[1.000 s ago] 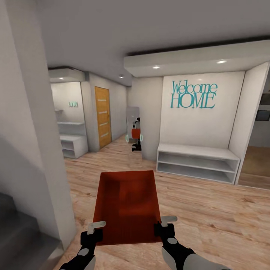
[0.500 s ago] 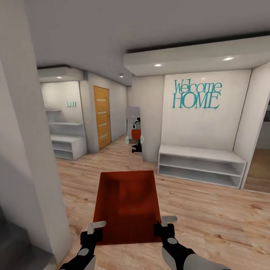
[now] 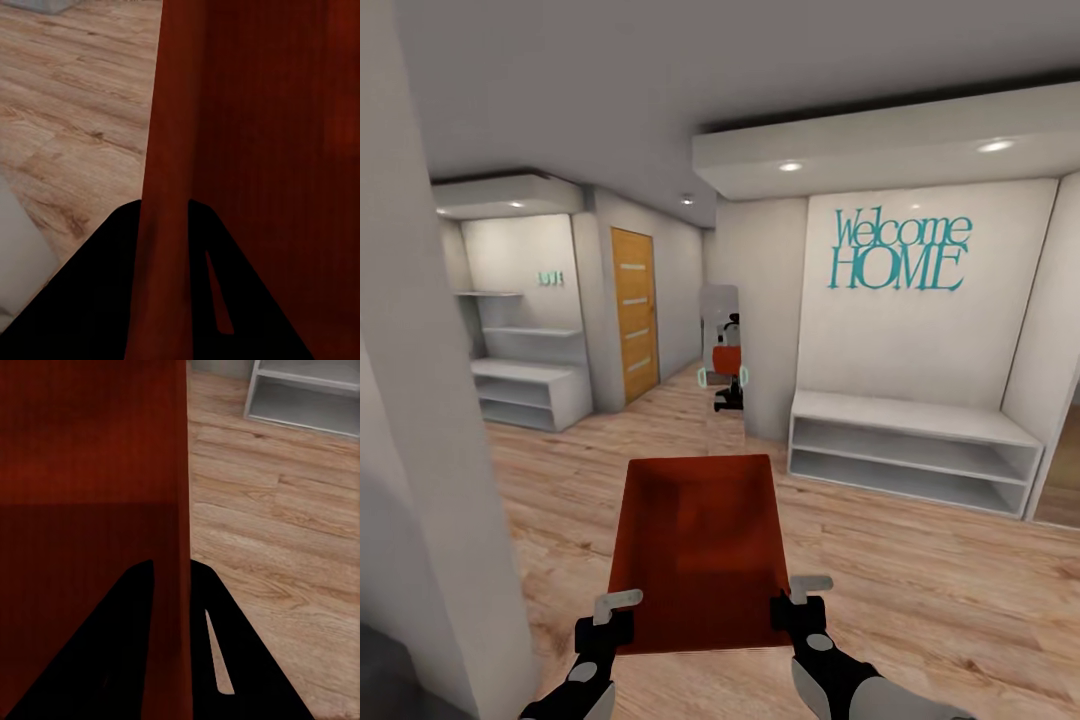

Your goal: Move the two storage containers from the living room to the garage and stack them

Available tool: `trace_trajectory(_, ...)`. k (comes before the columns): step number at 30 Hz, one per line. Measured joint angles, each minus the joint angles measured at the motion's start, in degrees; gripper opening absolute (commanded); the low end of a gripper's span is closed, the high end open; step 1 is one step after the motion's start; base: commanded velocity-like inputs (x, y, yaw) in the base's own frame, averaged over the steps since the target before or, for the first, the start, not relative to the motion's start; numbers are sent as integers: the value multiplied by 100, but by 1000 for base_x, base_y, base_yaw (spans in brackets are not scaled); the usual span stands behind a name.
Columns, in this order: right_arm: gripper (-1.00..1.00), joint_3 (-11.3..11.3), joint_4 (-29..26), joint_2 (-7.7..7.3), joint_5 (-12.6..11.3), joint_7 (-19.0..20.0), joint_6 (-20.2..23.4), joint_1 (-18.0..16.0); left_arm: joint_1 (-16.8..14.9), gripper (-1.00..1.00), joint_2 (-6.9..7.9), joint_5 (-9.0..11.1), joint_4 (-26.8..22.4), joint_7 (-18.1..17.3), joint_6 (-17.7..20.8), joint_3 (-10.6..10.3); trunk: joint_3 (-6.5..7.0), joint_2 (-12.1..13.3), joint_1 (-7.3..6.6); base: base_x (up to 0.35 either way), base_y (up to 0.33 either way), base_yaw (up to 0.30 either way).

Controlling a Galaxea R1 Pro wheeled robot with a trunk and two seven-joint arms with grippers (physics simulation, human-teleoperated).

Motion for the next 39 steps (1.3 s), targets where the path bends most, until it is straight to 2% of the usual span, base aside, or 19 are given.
trace_trajectory(39, -100, -16, -7, -6, 27, 8, 18, 1, 0, -100, -2, 12, 6, -6, 0, 2, 0, 0, 0, 323, 0, 0)
